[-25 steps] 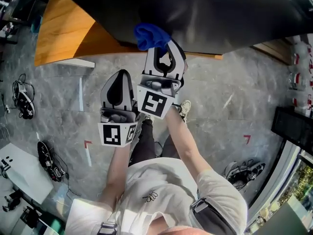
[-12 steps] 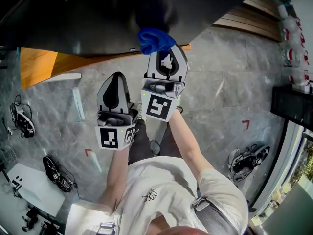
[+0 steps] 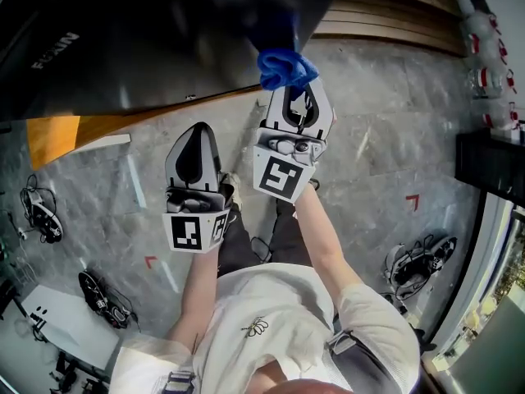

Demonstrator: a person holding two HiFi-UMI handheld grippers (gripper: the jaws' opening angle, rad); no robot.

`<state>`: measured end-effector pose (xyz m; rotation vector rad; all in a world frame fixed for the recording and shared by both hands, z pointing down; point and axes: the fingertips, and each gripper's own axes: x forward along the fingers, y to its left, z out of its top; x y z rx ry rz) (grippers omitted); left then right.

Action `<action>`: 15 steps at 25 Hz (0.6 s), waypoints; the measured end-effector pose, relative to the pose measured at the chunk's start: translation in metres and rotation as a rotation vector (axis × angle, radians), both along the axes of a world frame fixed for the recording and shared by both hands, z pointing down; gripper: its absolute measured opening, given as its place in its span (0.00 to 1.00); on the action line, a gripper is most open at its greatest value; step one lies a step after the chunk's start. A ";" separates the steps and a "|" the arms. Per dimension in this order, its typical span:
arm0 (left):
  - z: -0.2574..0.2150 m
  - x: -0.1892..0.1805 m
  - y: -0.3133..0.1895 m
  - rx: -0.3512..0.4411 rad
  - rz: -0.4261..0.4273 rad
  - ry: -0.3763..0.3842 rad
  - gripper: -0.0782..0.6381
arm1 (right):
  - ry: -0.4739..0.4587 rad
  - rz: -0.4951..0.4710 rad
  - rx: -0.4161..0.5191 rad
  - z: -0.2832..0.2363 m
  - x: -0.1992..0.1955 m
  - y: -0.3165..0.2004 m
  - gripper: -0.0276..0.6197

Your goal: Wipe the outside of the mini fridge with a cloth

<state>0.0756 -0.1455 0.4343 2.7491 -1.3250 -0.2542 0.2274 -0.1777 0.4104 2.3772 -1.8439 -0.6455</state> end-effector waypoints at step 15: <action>0.006 -0.004 -0.002 -0.012 -0.026 -0.023 0.12 | -0.026 0.089 -0.026 0.001 0.033 0.011 0.14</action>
